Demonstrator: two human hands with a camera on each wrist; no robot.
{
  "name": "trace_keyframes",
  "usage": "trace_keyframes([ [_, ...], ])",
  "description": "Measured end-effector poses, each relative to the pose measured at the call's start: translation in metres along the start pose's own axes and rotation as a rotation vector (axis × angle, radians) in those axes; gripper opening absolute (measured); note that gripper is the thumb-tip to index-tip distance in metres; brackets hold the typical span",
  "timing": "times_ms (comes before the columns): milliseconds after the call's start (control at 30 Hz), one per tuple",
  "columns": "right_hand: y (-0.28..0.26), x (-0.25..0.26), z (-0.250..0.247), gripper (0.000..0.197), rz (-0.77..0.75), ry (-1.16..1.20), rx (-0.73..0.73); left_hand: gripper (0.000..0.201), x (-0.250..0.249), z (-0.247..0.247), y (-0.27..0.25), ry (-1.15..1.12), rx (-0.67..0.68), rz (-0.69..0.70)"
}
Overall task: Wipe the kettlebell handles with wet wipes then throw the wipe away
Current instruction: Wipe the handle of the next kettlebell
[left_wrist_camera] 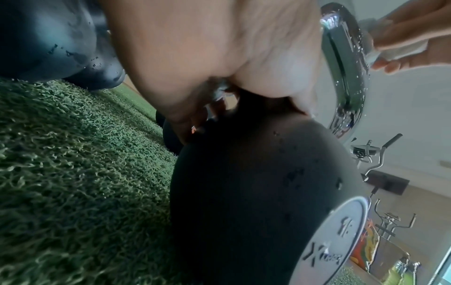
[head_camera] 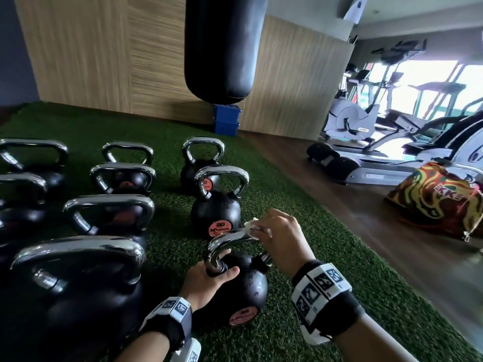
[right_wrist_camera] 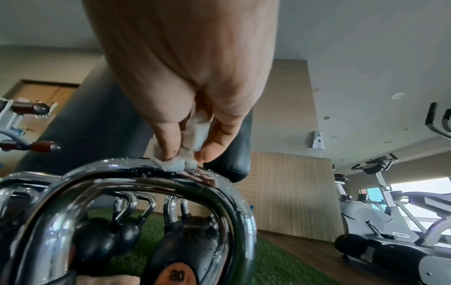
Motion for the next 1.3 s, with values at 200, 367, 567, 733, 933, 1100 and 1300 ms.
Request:
trace_keyframes([
  [200, -0.003, -0.014, 0.001, 0.009, 0.092, -0.039, -0.083, 0.037, -0.001, -0.002, 0.000, -0.017, 0.039, -0.003],
  [367, -0.008, -0.026, -0.003, 0.012, 0.196, 0.038, -0.102, 0.051, -0.001, -0.004, -0.001, -0.031, 0.021, -0.052],
  [567, -0.007, -0.045, -0.008, 0.014, 0.283, 0.035, -0.105, 0.041, -0.009, -0.006, -0.005, 0.007, 0.019, -0.066],
  [733, -0.008, -0.084, 0.004, 0.017, 0.526, 0.261, -0.196, 0.044, -0.009, -0.005, -0.005, 0.013, 0.016, -0.049],
  [933, -0.001, -0.115, 0.022, 0.011, 0.613, 0.456, -0.204, 0.055, -0.008, -0.005, -0.006, 0.034, 0.038, -0.037],
  [1100, -0.018, -0.149, 0.060, 0.016, 0.790, 0.790, -0.168, 0.053, -0.017, -0.007, -0.008, 0.105, 0.054, -0.039],
  [1300, -0.030, -0.157, 0.086, 0.002, 0.815, 0.895, -0.043, 0.055, -0.022, -0.011, -0.009, 0.225, 0.066, -0.123],
])
Point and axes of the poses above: each hand's wrist, its own y-axis towards the middle knuckle, its own z-axis out of the palm, x = y × z, the point moved 5 cm from there along y, towards the middle knuckle, and after that the axes turned 13 degrees about z, right-handed, at the moved point
